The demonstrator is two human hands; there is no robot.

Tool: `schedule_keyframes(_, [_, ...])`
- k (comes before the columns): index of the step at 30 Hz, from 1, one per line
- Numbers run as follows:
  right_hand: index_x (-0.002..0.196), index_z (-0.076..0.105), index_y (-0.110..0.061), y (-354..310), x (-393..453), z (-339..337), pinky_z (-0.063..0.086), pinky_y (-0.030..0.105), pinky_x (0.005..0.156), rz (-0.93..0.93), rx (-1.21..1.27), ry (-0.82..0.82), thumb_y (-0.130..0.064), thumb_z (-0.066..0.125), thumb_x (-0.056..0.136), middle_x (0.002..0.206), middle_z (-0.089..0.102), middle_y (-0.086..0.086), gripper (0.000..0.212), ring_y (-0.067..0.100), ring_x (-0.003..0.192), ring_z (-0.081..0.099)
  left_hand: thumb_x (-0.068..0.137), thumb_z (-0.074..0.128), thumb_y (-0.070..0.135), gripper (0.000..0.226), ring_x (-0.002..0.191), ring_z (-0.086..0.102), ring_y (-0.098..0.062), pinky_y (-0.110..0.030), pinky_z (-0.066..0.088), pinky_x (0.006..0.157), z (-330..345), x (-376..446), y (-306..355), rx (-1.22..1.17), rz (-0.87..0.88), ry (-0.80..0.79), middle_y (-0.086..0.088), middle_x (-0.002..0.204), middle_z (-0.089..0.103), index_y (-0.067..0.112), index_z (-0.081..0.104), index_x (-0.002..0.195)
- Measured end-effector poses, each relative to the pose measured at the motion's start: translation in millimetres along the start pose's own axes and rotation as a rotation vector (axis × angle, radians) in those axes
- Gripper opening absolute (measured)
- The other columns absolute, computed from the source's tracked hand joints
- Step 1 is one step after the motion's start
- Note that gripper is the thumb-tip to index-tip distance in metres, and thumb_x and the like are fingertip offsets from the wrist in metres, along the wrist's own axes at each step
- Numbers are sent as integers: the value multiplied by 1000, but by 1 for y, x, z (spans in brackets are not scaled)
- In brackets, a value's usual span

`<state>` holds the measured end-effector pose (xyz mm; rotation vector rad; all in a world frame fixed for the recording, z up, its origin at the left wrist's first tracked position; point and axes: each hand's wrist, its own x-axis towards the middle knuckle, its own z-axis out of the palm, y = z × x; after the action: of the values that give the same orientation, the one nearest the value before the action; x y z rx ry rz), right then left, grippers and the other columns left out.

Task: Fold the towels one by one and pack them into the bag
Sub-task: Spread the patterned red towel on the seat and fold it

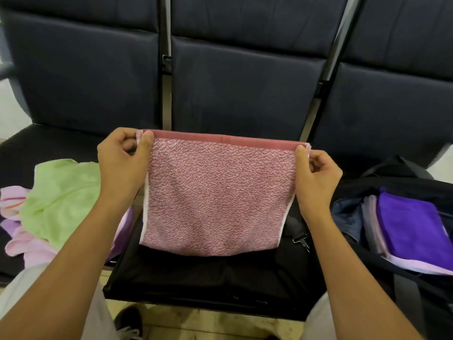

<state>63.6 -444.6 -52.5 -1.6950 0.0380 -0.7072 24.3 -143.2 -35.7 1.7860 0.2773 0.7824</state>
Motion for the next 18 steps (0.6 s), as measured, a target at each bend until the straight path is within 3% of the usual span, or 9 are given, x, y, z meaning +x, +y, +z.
schedule_keyframes(6, [83,72,-15,0,-7,10,54,23,63,20,40,-62,-21,67,94,75,70,6,14,11,67,63,92,65,27,15,78,67,-11,-24,53,70,16,-9,-1,-36,-34,-48,-4,84,70,12,66,94])
schedule_keyframes(10, [85,74,-12,2,-12,19,58,28,66,25,63,-113,-19,67,94,77,72,6,13,16,69,68,91,66,26,14,72,64,-2,-14,51,65,27,-16,3,-15,-26,-67,4,78,68,12,67,91])
schedule_keyframes(13, [88,74,-12,2,-17,27,58,27,69,26,92,-152,-17,68,94,79,74,3,10,16,73,71,90,67,26,12,74,67,-8,-20,54,68,35,-22,5,-18,-18,-117,4,78,69,15,67,89])
schedule_keyframes(18, [85,74,-18,-1,-26,41,57,23,65,34,113,-220,-16,69,93,75,74,-2,9,13,71,70,90,68,27,10,61,67,-16,-33,55,56,47,-31,9,-53,-47,-227,1,74,70,18,65,87])
